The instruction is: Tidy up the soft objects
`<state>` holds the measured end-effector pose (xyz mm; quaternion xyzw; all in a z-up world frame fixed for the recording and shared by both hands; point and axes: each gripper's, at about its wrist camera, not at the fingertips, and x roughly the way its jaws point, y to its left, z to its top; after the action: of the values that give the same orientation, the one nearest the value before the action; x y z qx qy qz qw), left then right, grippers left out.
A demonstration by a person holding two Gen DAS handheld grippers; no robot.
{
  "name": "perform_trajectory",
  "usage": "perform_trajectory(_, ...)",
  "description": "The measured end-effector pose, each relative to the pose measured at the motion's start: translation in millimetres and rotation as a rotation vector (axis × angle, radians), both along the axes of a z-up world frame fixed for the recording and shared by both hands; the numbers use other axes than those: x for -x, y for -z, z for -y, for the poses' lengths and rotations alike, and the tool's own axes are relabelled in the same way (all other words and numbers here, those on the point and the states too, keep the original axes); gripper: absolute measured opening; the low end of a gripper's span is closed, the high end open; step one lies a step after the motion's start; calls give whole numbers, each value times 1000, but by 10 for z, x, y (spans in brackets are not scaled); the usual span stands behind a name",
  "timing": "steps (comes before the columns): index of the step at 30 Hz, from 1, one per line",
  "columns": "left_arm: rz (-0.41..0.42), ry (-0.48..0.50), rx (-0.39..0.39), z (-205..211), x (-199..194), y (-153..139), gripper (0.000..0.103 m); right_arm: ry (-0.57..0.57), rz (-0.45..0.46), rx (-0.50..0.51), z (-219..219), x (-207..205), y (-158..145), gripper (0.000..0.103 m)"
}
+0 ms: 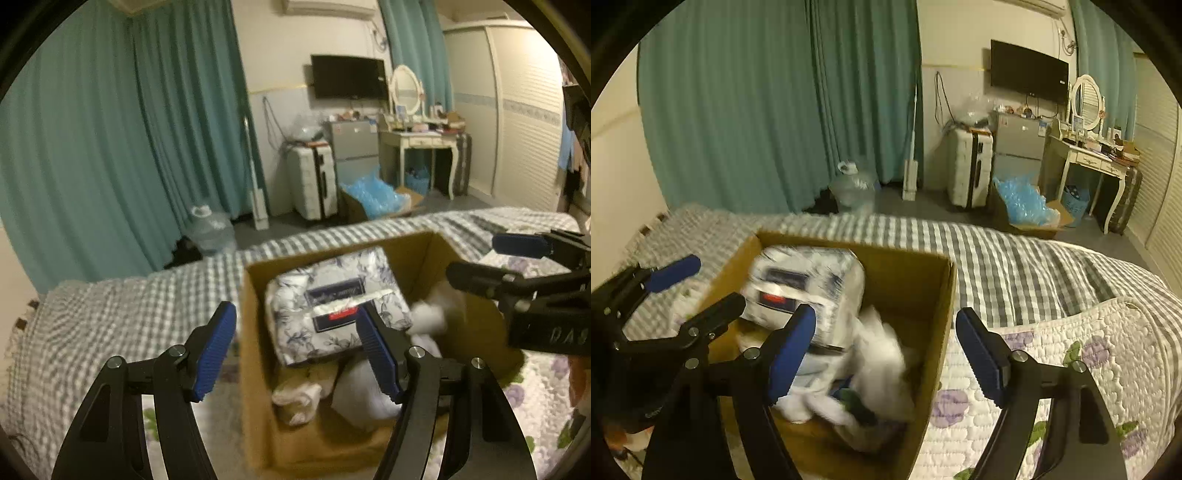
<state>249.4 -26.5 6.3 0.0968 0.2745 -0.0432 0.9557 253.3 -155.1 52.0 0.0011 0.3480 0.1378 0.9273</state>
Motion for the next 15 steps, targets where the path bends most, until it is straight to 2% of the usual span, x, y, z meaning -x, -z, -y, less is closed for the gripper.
perform_trajectory(4,60,-30,21,-72,368,-388,69,26,29,-5,80,243,-347,79)
perform_trajectory(9,191,-39,56,-155,1038,-1028,70,51,122,-3,228,796,-1041,79)
perform_trajectory(11,255,-39,72,-216,1339,-1277,86,55,161,3,261,1019,-1307,79)
perform_trajectory(12,287,-44,84,-241,1449,-1366,87,56,186,9,276,1176,-1462,79)
perform_trajectory(15,369,-36,116,-301,1841,-1609,89,66,237,54,273,1589,-1753,89)
